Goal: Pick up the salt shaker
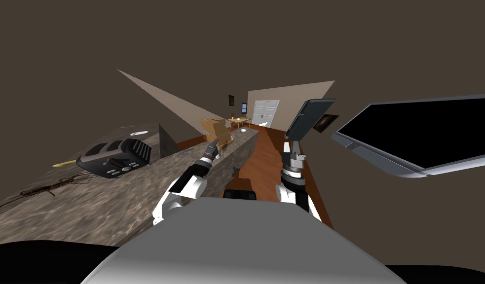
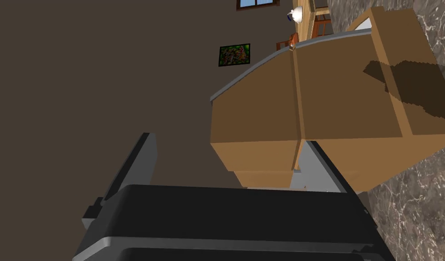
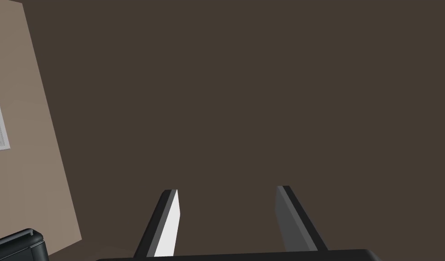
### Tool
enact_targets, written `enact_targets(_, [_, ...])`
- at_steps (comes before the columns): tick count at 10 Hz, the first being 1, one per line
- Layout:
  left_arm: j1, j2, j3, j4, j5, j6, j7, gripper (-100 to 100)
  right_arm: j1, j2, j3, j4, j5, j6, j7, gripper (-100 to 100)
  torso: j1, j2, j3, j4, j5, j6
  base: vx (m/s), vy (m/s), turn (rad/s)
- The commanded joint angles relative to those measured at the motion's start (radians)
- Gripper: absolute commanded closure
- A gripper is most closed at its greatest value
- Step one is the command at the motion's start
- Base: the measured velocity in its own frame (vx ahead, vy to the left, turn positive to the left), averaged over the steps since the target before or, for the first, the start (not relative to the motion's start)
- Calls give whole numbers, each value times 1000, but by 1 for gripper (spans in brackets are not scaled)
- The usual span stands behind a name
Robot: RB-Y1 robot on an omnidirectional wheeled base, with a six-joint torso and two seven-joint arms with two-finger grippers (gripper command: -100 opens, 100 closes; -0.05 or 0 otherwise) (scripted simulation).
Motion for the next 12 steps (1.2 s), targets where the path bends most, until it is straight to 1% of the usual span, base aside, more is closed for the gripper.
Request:
enact_targets(1, [-3,7,-7,-6,9,50,-13,-100,0,0,0,0,0,0,0,0,0,0,0,0,0,0,34,6,-5])
enact_targets(4, [-9,16,-9,-12,19,133,-24,-100,0,0,0,0,0,0,0,0,0,-1,0,0,0,0,31,1,-2])
enact_targets(5, [-9,16,-9,-12,19,143,-24,-100,0,0,0,0,0,0,0,0,0,0,0,0,0,0,8,-4,1])
enact_targets(6, [-15,27,-10,-17,29,181,-35,-100,0,0,0,0,0,0,0,0,0,1,0,0,0,0,21,-7,0])
enact_targets(7, [-15,27,-10,-17,29,205,-35,-100,0,0,0,0,0,0,0,0,-1,0,0,0,0,0,26,-5,1])
enact_targets(8, [-22,38,-9,-20,39,230,-46,-100,0,0,0,0,0,0,0,0,-1,0,0,0,0,0,39,-2,3])
enact_targets(9, [-22,38,-9,-20,39,258,-46,-100,0,0,0,0,0,0,0,0,0,-1,0,0,0,0,33,-3,1])
enact_targets(10, [-22,38,-9,-20,39,271,-46,-100,0,0,0,0,0,0,0,0,0,-1,0,0,0,0,13,-3,0])
enact_targets(11, [-28,52,-7,-21,49,312,-59,-100,0,0,0,0,0,0,0,0,0,0,0,0,0,0,26,-9,5])
enact_targets(12, [-28,52,-7,-21,49,337,-59,-100,0,0,0,0,0,0,0,0,-1,0,0,0,0,0,32,-10,4])
